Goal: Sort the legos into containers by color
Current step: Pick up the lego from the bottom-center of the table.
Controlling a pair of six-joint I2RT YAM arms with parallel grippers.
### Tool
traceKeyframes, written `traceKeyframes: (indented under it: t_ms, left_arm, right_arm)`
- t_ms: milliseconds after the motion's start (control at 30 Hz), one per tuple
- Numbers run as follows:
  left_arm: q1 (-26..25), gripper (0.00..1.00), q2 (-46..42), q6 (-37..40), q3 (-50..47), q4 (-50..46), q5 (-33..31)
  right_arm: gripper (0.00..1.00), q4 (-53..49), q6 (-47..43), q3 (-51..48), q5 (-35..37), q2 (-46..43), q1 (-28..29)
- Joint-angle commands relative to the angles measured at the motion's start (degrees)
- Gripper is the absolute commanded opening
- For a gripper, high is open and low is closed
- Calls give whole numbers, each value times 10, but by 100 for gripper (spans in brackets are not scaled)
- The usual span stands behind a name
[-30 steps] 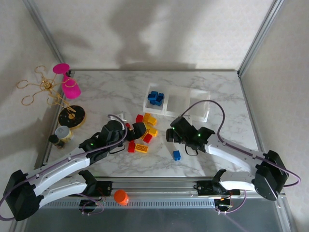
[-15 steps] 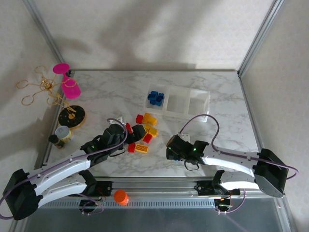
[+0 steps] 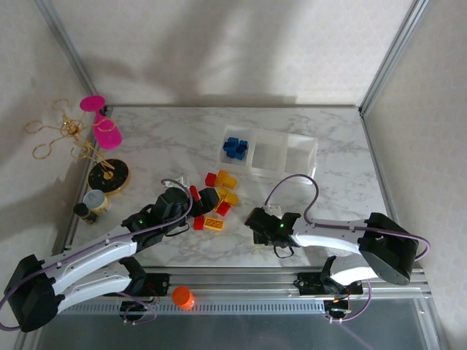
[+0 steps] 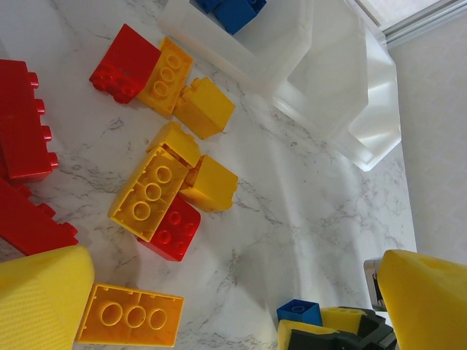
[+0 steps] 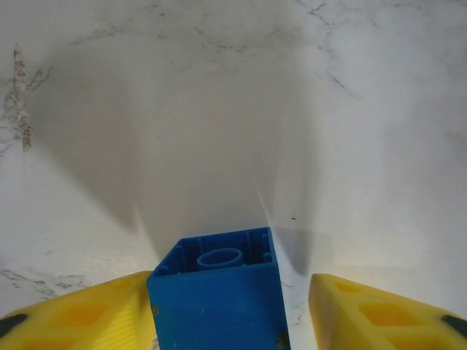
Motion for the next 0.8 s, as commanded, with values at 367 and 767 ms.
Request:
traceKeyframes:
  t_ms: [367,767]
  left_arm:
    - [-6,100,4,22,15,-4,-26]
    - [13,100,-1,70,67,-38,-61]
  right_arm:
    - [33,-32,-30,53,59,-35,5]
    - [31,30,-181,193,94,-9,-85]
